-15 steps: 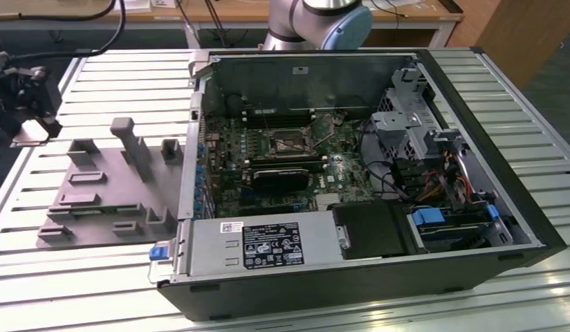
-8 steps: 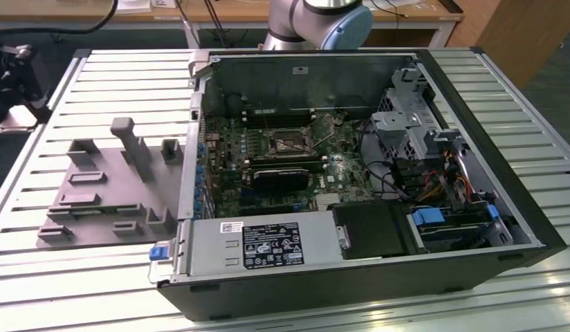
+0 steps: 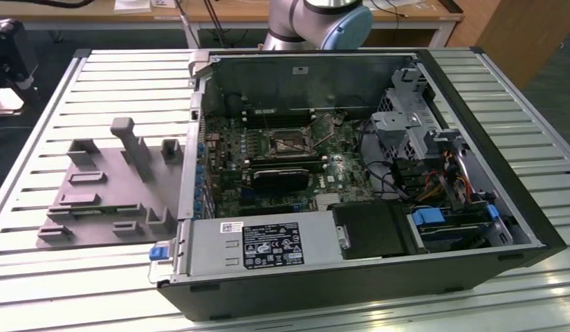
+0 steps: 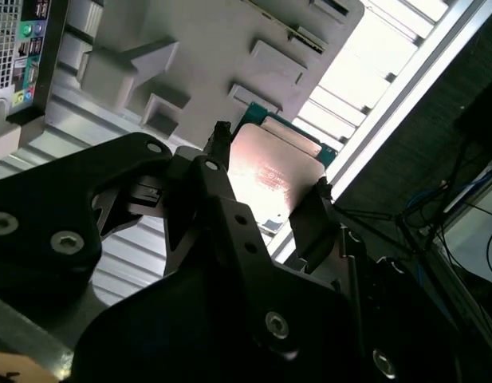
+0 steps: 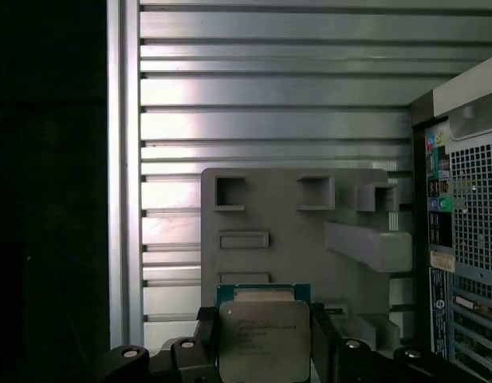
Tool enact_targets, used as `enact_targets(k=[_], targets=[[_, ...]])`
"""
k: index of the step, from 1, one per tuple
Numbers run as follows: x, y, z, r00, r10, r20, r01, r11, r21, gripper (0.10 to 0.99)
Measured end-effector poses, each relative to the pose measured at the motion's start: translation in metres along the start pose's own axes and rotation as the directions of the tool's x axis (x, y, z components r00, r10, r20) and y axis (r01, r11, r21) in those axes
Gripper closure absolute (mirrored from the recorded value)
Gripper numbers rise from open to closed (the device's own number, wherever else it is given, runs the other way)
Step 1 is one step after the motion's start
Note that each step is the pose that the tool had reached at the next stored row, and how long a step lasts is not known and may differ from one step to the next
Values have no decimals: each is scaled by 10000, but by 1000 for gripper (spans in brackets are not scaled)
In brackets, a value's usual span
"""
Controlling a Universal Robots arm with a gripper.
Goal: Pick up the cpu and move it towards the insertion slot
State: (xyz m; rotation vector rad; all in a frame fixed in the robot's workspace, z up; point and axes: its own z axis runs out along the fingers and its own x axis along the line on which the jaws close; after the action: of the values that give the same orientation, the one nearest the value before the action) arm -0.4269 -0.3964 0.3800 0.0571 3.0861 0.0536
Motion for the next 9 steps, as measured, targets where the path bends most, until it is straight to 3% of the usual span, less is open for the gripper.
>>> enact_targets(k=[6,9], targets=[[-2,1,-23,10000,0,7,0,10000,-1,541],[-56,3,-20,10000,0,6,0,10000,0,541]])
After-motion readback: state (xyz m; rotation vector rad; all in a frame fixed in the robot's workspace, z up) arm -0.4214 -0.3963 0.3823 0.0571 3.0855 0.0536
